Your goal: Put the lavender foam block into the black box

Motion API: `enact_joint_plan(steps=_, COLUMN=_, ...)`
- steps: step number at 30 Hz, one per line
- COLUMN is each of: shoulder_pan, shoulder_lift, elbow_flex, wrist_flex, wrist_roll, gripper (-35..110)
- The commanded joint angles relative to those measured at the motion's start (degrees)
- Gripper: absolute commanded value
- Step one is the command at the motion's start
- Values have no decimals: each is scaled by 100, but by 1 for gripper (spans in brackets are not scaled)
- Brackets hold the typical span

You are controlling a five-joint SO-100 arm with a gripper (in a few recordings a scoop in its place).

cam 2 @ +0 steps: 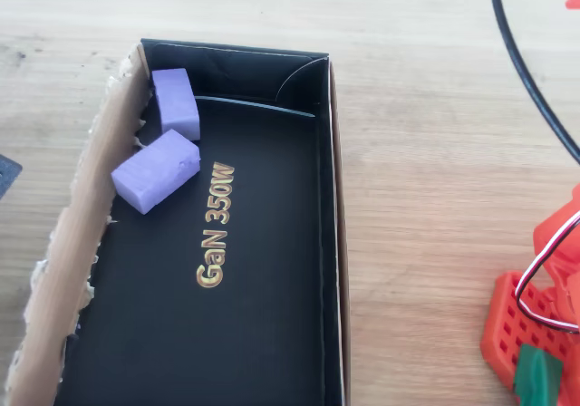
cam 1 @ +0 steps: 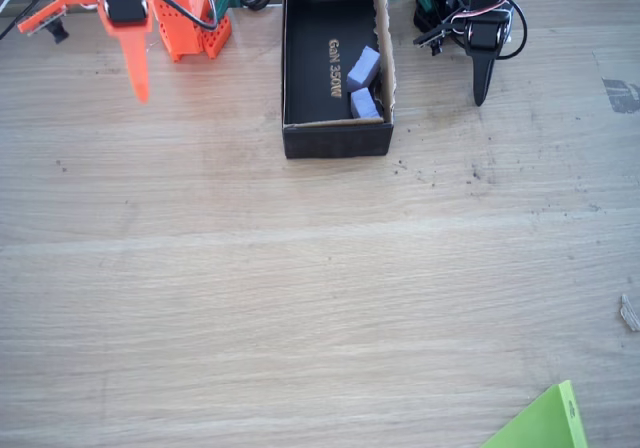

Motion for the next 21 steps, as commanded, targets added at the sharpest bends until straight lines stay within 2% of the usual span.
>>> enact_joint_plan(steps=1, shoulder_pan=26, shoulder_lift=694, elbow_flex=800, wrist_flex=-642, wrist_roll=0, gripper=0)
enact_joint_plan(steps=5, shoulder_pan=26, shoulder_lift=1828, elbow_flex=1995, wrist_flex=-1020, wrist_roll=44, gripper=0)
enact_joint_plan(steps=8, shoulder_pan=35, shoulder_lift=3428, elbow_flex=2892, wrist_flex=-606, wrist_roll=53, gripper=0)
enact_joint_plan(steps=18, shoulder_pan=255, shoulder_lift=3516, elbow_flex=3665, wrist_flex=-984, wrist_roll=-114, gripper=0)
enact_joint_plan(steps=21, shoulder_pan=290, shoulder_lift=3524, elbow_flex=3691, wrist_flex=-633, wrist_roll=193, gripper=0)
